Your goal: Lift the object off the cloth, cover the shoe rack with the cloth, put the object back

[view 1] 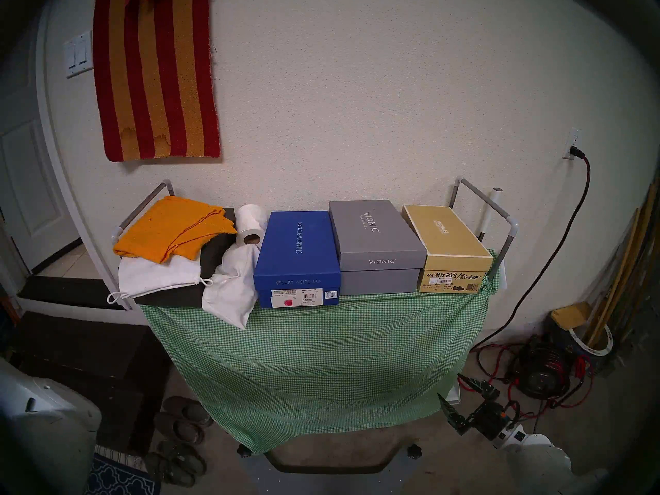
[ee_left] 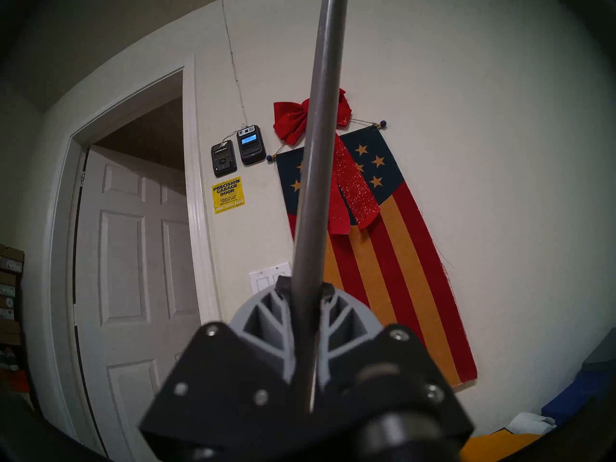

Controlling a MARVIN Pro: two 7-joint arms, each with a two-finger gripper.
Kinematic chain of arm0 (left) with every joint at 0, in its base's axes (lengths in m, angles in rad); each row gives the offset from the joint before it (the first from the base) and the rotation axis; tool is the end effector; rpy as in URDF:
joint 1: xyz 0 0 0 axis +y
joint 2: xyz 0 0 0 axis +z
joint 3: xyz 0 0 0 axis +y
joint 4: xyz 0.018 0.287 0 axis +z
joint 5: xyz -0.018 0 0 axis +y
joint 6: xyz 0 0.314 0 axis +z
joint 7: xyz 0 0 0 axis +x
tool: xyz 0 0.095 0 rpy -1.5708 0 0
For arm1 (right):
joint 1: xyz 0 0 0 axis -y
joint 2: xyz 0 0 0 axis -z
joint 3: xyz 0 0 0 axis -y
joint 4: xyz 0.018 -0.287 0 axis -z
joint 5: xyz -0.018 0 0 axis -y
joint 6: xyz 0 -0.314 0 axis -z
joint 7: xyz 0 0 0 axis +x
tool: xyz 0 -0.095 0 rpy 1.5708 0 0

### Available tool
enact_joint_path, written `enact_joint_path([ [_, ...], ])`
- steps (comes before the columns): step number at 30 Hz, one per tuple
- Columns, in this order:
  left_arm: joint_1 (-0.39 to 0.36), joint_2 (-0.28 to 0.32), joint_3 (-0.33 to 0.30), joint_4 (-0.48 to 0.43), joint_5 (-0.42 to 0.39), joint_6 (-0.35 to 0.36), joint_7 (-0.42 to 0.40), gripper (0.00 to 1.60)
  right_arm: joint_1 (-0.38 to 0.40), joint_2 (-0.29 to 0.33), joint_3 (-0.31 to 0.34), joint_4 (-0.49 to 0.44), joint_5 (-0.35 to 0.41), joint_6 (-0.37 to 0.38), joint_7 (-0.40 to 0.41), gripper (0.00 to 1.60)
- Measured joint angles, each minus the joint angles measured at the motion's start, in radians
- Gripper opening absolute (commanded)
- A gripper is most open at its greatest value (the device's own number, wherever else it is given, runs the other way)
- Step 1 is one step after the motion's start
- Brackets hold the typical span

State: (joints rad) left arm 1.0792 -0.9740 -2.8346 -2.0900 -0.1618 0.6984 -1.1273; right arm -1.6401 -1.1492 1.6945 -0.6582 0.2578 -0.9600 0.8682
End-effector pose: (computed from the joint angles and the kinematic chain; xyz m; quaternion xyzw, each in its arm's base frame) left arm 0.1417 0.3197 0.1278 -0.4749 0.0870 -0.8593 0.1689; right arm 0.2404 -0.1968 -0.5140 -0.6955 -0.2915 -0.6494 0.0976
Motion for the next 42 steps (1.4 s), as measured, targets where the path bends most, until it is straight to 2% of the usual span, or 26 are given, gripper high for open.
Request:
enact_joint_path([
  [6, -0.009, 0.021, 0.09, -0.044, -0.046, -0.025, -0.024, 0.0, -0.011, 0.002, -0.011, -0.009, 0.004, 0.0, -0.002, 1.6],
  [12, -0.001, 0.026, 0.201, -0.107, -0.086, -0.089, -0.08, 0.0, -0.02, 0.004, -0.021, -0.016, 0.008, 0.0, -0.002, 1.6],
  [27, 0.039, -0.017, 0.455, -0.174, -0.127, -0.152, -0.134, 0.0, -0.03, 0.014, -0.041, -0.026, 0.038, 0.0, 0.0, 1.6],
  [35, 0.061, -0.019, 0.565, -0.198, -0.096, -0.188, -0.138, 0.0, -0.031, 0.018, -0.05, -0.026, 0.055, 0.0, 0.0, 1.6],
  [42, 0.074, 0.026, 0.693, -0.206, -0.001, -0.209, -0.12, 0.0, -0.032, 0.023, -0.061, -0.026, 0.068, 0.0, 0.0, 1.6],
])
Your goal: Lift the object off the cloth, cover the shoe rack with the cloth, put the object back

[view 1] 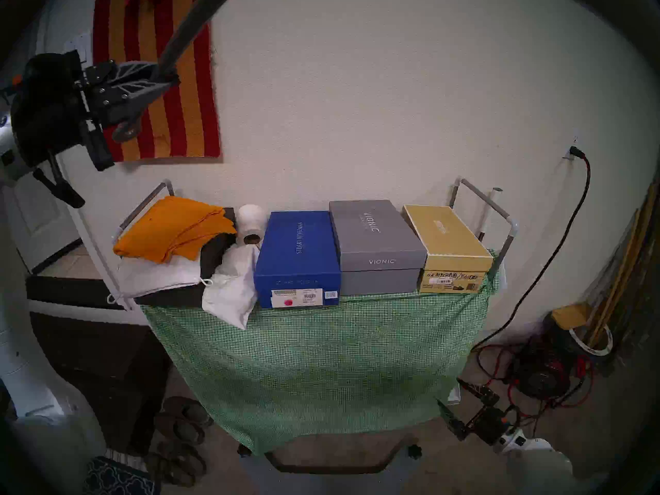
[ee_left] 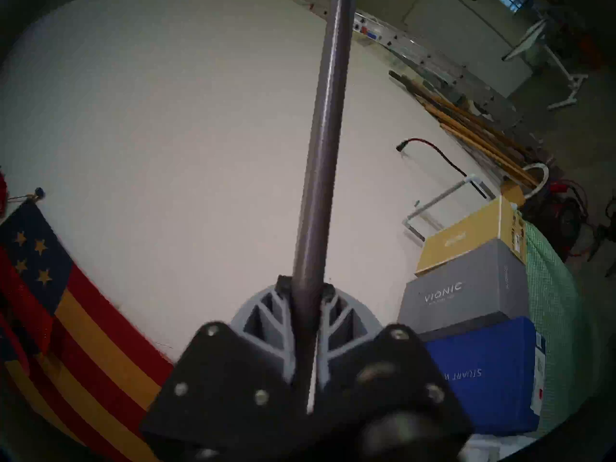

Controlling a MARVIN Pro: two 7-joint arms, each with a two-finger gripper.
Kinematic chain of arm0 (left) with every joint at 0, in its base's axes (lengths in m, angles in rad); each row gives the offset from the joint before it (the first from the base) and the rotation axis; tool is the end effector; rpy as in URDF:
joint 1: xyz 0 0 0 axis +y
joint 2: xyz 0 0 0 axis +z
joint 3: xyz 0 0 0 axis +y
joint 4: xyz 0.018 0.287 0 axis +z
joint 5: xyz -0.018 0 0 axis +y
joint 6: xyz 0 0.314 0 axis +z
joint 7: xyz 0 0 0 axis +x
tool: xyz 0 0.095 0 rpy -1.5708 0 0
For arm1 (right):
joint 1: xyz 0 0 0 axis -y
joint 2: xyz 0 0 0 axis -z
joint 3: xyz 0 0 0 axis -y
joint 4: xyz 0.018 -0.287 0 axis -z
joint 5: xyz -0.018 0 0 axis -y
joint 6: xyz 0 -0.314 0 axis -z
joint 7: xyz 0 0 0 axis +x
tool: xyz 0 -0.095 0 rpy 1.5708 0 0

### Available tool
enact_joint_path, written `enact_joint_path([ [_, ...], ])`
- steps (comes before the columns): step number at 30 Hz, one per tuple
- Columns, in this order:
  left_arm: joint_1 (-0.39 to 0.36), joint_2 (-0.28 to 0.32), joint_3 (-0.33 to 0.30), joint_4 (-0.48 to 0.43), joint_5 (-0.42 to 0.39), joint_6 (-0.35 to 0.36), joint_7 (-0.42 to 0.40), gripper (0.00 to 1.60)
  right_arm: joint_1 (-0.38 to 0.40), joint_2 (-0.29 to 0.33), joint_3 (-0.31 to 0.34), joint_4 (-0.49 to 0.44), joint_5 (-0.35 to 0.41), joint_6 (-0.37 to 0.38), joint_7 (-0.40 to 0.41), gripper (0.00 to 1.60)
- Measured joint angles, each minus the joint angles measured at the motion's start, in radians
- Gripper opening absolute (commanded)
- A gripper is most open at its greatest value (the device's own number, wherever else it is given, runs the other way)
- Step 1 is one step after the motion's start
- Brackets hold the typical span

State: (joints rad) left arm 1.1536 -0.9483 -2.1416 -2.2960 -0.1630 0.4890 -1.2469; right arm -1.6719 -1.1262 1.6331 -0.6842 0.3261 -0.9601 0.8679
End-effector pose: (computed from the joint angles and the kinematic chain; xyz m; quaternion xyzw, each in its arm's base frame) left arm 0.2701 0.1057 0.1030 -0.4640 0.5091 -0.7222 0.0628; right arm 0.2317 -0.1938 -0.5143 -0.6945 -0.2913 -0.6485 0.1110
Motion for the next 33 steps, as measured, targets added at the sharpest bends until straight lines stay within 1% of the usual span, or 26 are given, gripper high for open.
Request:
enact_joint_path([
  [6, 0.013, 0.049, 0.095, -0.021, 0.086, 0.001, 0.008, 0.0, 0.0, 0.003, -0.008, 0.0, 0.007, 0.0, 0.0, 1.6],
  [11, 0.029, 0.084, 0.167, -0.039, 0.162, 0.015, 0.019, 0.0, -0.001, 0.006, -0.014, 0.0, 0.014, 0.0, 0.0, 1.6],
  [16, 0.036, 0.103, 0.227, -0.043, 0.219, 0.03, 0.037, 0.0, 0.0, 0.008, -0.017, 0.002, 0.022, 0.0, 0.0, 1.6],
  [20, 0.023, 0.115, 0.282, -0.042, 0.253, 0.054, 0.056, 0.0, 0.001, 0.009, -0.019, 0.004, 0.028, 0.0, 0.0, 1.6],
  [27, -0.018, 0.114, 0.368, -0.009, 0.282, 0.117, 0.089, 0.0, 0.003, 0.011, -0.025, 0.007, 0.034, 0.0, 0.0, 1.6],
  [30, -0.034, 0.103, 0.38, 0.007, 0.28, 0.131, 0.106, 0.0, 0.004, 0.012, -0.028, 0.007, 0.035, 0.0, 0.0, 1.6],
  [33, -0.051, 0.076, 0.369, 0.02, 0.254, 0.149, 0.128, 0.0, 0.004, 0.014, -0.033, 0.007, 0.035, 0.0, 0.0, 1.6],
])
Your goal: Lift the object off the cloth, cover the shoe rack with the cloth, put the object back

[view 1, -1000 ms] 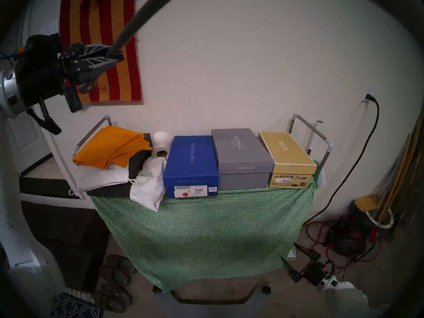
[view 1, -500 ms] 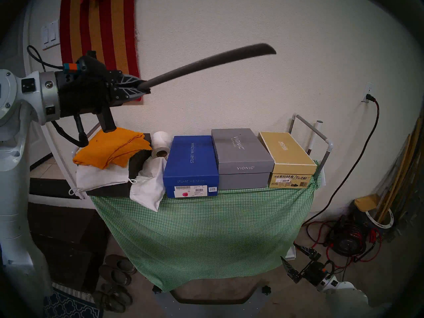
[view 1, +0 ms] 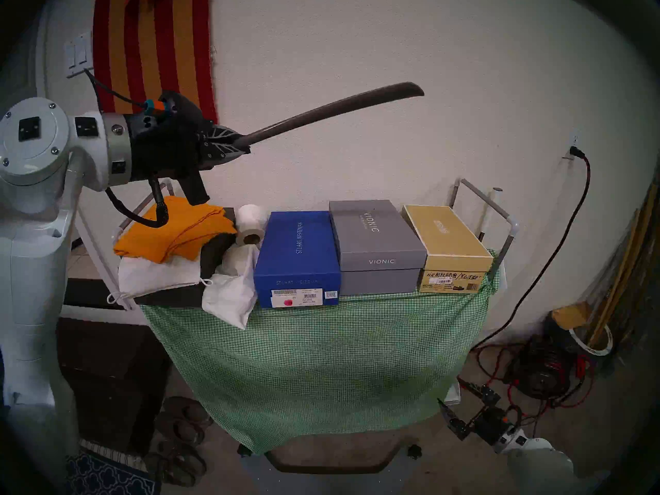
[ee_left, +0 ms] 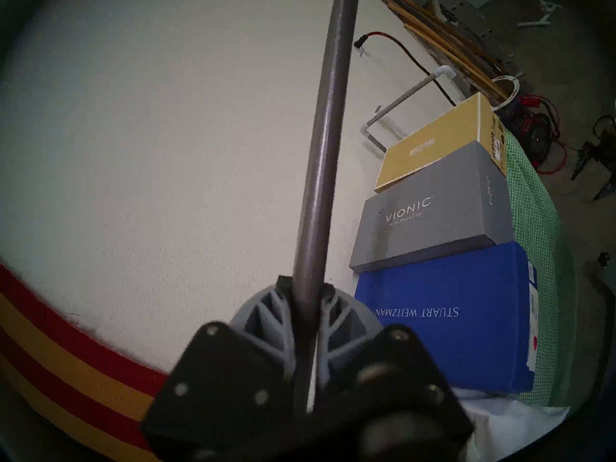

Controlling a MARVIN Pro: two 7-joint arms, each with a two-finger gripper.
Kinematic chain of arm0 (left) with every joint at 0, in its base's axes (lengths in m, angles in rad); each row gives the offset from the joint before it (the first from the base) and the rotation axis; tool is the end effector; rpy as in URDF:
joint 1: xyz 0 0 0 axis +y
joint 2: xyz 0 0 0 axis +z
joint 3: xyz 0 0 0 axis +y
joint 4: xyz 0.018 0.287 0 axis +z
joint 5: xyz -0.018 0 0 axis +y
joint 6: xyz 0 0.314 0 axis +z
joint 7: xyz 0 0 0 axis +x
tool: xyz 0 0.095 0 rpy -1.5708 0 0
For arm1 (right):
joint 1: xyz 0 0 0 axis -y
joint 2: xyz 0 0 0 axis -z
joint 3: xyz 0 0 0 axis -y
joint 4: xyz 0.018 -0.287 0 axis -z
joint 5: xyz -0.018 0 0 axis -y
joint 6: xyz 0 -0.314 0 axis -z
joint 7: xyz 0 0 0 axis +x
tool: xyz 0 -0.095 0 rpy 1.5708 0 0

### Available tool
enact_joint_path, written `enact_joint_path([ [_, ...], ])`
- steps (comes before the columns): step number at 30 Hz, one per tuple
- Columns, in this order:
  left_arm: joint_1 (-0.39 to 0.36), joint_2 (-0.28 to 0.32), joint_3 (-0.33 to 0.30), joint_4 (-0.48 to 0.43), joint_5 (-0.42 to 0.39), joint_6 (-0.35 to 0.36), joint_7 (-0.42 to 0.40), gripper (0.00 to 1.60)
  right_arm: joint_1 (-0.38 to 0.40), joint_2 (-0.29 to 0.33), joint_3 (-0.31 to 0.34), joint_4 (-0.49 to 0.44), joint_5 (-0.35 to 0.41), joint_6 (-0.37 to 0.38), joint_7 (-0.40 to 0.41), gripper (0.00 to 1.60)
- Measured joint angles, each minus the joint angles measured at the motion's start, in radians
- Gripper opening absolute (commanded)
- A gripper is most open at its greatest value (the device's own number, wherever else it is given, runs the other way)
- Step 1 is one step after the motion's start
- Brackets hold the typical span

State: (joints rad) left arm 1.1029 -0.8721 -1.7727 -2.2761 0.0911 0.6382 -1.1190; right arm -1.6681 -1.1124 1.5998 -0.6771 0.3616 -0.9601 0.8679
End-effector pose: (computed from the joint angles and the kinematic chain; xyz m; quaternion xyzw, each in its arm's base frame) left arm 0.3302 0.0507 0.0679 -0.5559 0.5215 -0.6399 0.0978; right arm 0.2319 -0.1947 -0.5142 -0.6951 -0.2887 -0.6482 0.1153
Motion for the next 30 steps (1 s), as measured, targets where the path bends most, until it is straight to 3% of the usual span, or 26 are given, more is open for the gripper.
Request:
enact_joint_path([
  [11, -0.025, -0.069, -0.016, 0.012, -0.046, 0.024, 0.038, 0.0, 0.002, 0.002, -0.003, 0.001, 0.008, 0.0, 0.0, 1.6],
  [20, -0.031, -0.082, -0.019, 0.0, -0.054, 0.026, 0.052, 0.0, 0.003, 0.002, -0.004, 0.002, 0.012, 0.0, 0.0, 1.6],
  [25, -0.048, -0.053, 0.033, -0.013, 0.028, 0.037, 0.084, 0.0, 0.002, 0.003, -0.013, 0.001, 0.012, 0.0, -0.002, 1.6],
  [30, -0.043, -0.036, 0.119, 0.056, 0.125, 0.036, 0.11, 0.0, 0.001, 0.004, -0.021, -0.005, 0.01, 0.0, -0.004, 1.6],
])
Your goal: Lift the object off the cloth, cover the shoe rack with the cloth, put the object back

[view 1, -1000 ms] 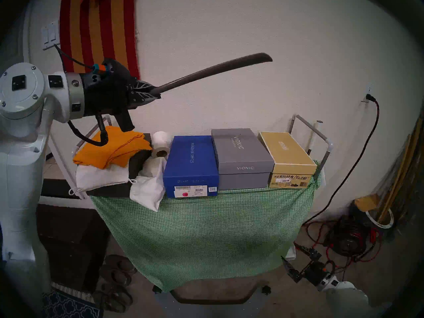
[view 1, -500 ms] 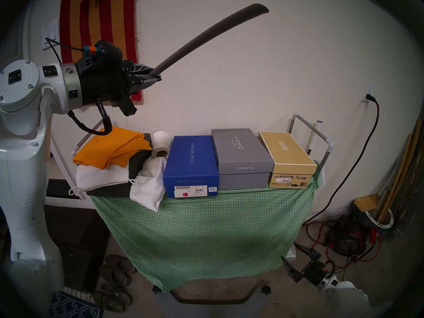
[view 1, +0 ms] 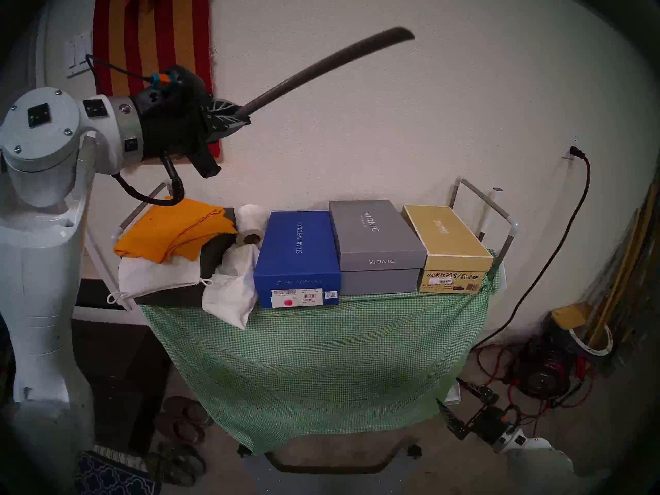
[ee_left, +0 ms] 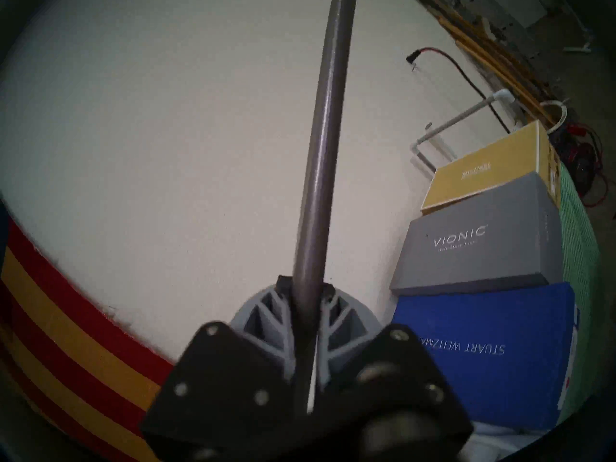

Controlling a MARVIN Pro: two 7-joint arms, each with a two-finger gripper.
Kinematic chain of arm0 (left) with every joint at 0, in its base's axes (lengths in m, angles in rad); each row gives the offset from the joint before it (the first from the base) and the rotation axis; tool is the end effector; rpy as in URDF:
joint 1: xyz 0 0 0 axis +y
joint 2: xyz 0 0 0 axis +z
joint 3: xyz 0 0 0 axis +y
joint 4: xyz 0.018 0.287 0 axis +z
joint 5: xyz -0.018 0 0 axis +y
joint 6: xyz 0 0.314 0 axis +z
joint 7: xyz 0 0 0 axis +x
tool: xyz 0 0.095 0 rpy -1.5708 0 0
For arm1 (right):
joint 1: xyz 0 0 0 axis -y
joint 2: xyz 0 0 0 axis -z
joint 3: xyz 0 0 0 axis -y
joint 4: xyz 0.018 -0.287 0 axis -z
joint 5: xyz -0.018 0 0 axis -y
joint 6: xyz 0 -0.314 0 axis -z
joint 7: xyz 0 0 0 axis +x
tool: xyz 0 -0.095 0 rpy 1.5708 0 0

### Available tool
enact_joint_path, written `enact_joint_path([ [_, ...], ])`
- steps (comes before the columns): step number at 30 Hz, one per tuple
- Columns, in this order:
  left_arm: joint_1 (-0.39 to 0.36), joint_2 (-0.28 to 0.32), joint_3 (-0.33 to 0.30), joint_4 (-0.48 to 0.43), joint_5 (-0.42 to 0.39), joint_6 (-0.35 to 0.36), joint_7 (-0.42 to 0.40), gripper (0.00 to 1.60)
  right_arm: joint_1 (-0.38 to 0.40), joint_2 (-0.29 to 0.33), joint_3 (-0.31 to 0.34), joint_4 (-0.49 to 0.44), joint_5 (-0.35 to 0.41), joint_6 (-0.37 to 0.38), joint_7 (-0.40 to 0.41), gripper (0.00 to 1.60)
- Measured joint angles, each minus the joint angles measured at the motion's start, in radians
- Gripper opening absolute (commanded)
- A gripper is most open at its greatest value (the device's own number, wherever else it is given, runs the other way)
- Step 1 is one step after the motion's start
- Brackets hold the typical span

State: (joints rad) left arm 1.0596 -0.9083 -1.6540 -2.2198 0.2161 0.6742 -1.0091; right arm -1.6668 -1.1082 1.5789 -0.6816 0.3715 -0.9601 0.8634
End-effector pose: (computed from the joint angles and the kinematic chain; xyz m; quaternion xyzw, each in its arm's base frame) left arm 0.3620 0.0434 0.0586 -0.5811 0.4812 -0.6419 0.1371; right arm 0.2333 -0.1919 -0.5140 -0.6933 -0.2909 -0.6484 0.1193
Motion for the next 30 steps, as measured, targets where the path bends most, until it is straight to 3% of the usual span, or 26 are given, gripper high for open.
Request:
enact_joint_path([
  [13, -0.023, 0.001, 0.213, 0.131, 0.228, -0.006, 0.059, 0.0, -0.005, 0.004, -0.011, -0.007, -0.008, 0.0, -0.001, 1.6],
  [15, -0.036, -0.005, 0.273, 0.166, 0.295, -0.012, 0.073, 0.0, -0.006, 0.004, -0.012, -0.009, -0.009, 0.0, -0.002, 1.6],
  [19, -0.048, -0.01, 0.324, 0.192, 0.341, -0.017, 0.081, 0.0, -0.007, 0.005, -0.014, -0.01, -0.011, 0.0, -0.002, 1.6],
  [30, -0.142, -0.035, 0.522, 0.339, 0.577, -0.044, 0.054, 0.0, -0.01, 0.008, -0.017, -0.013, -0.012, 0.0, -0.001, 1.6],
])
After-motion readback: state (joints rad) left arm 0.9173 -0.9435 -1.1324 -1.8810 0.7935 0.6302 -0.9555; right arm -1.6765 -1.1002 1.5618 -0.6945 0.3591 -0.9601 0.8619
